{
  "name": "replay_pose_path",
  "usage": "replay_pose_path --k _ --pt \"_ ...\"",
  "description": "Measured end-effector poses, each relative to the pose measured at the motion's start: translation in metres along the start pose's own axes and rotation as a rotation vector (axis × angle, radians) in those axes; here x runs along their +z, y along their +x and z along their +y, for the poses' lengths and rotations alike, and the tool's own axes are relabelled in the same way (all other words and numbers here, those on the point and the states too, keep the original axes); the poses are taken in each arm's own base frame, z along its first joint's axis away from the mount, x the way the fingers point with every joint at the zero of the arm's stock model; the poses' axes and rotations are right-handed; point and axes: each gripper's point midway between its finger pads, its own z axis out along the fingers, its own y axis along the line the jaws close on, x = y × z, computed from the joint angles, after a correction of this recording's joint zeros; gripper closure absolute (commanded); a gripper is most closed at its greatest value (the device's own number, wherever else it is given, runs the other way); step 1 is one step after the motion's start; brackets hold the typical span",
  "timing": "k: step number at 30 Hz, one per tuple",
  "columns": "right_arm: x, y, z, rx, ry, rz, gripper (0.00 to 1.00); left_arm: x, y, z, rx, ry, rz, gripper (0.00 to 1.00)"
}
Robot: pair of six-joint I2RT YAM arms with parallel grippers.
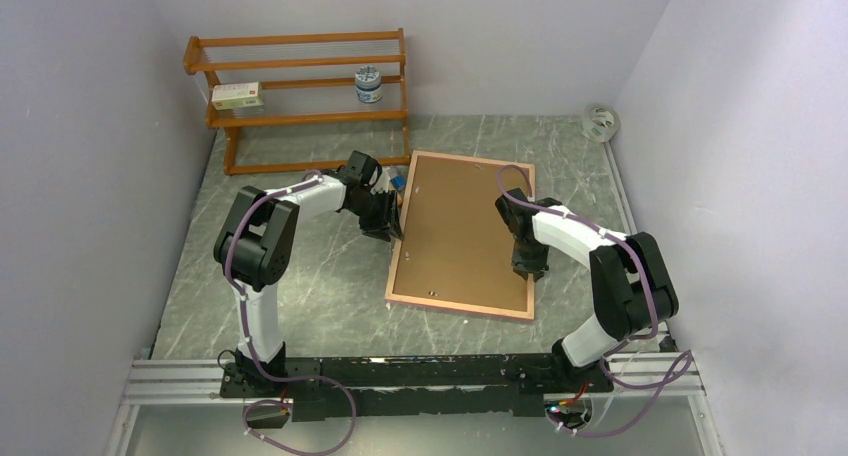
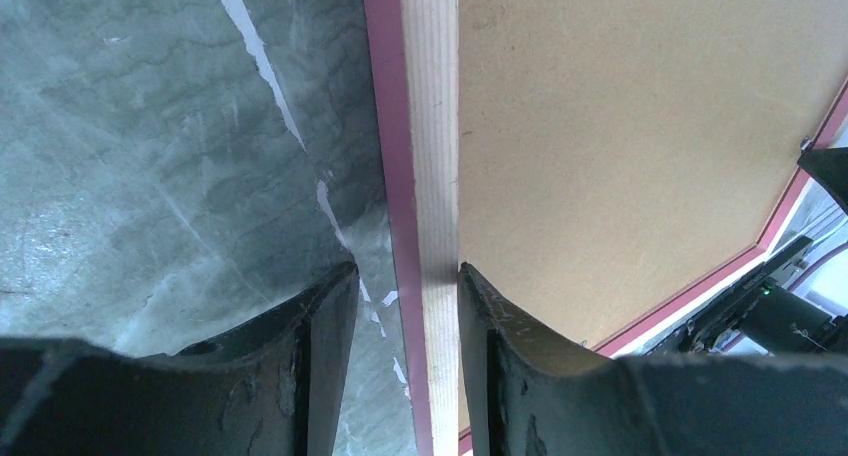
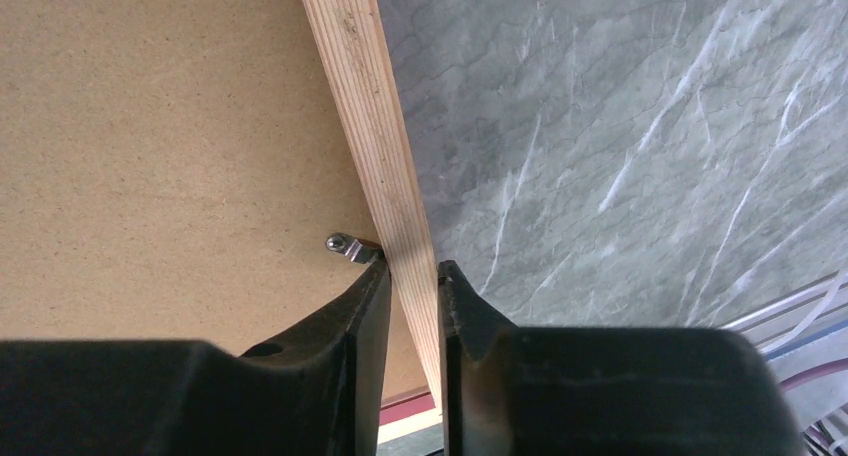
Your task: Put the photo into the frame
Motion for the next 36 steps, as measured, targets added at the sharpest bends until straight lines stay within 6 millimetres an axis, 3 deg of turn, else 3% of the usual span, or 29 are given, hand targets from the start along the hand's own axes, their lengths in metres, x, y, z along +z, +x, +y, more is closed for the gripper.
replay_pose_path --k 3,10,21,26,36 --pt "0.0 0.0 0.001 0.002 -0.002 -0.002 0.6 0.0 0.0 0.0 0.0 -0.001 0.0 0.53" --pt "-0.001 -0.002 -0.001 -0.017 -0.004 -0.011 0.59 0.0 0.0 0.0 -0.001 -0.002 -0.001 0.53" --pt "0.001 -0.007 0.002 -0.072 -0.023 -0.031 0.71 0.0 0.0 0.0 0.0 -0.002 -0.001 0.53" --pt "0.001 -0.01 0.004 -0.08 -0.026 -0.045 0.71 0.0 0.0 0.0 -0.001 -0.002 0.0 0.53" --pt "-0.002 -0.021 0.007 -0.048 -0.051 -0.125 0.52 0.0 0.002 0.001 -0.003 -0.004 0.006 0.53"
